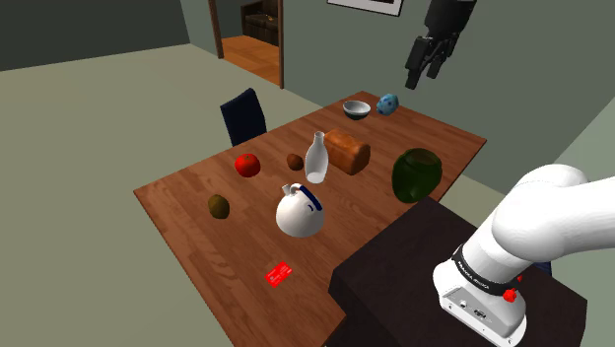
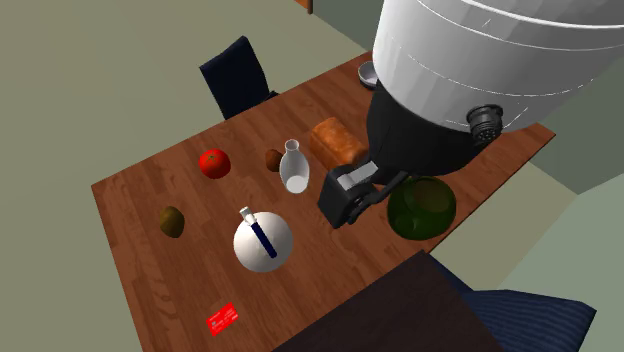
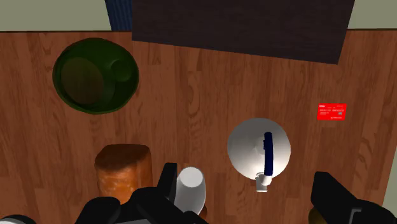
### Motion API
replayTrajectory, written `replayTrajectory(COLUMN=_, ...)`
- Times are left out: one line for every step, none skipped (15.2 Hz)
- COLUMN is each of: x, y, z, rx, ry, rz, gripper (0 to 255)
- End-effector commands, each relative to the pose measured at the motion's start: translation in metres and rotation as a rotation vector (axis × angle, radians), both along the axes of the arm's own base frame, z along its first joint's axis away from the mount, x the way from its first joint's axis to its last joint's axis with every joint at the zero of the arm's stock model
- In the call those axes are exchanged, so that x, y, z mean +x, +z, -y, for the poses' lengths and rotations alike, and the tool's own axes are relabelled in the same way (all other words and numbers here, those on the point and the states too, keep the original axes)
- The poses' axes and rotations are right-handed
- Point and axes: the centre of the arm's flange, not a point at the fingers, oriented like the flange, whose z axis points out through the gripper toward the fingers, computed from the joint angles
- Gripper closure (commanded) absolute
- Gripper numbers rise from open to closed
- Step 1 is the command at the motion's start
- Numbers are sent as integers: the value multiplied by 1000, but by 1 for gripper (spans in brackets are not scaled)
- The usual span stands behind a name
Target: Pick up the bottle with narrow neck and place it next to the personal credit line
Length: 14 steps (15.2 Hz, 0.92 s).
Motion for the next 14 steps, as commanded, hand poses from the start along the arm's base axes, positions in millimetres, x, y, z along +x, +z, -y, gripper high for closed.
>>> replayTrajectory(x=0, y=0, z=0, rx=0, ry=0, rz=0, gripper=0)
replayTrajectory(x=10, y=-9, z=3, rx=2, ry=3, rz=-1, gripper=0)
replayTrajectory(x=19, y=-18, z=5, rx=3, ry=5, rz=-1, gripper=0)
replayTrajectory(x=29, y=-26, z=7, rx=5, ry=8, rz=-2, gripper=0)
replayTrajectory(x=39, y=-35, z=10, rx=6, ry=11, rz=-3, gripper=0)
replayTrajectory(x=48, y=-44, z=12, rx=8, ry=13, rz=-3, gripper=0)
replayTrajectory(x=58, y=-53, z=14, rx=9, ry=16, rz=-4, gripper=0)
replayTrajectory(x=67, y=-62, z=17, rx=11, ry=18, rz=-4, gripper=0)
replayTrajectory(x=77, y=-71, z=19, rx=12, ry=21, rz=-5, gripper=0)
replayTrajectory(x=87, y=-80, z=21, rx=14, ry=24, rz=-6, gripper=0)
replayTrajectory(x=96, y=-89, z=23, rx=15, ry=26, rz=-6, gripper=0)
replayTrajectory(x=106, y=-98, z=25, rx=17, ry=29, rz=-7, gripper=0)
replayTrajectory(x=116, y=-106, z=27, rx=18, ry=32, rz=-8, gripper=0)
replayTrajectory(x=125, y=-115, z=29, rx=20, ry=34, rz=-8, gripper=0)
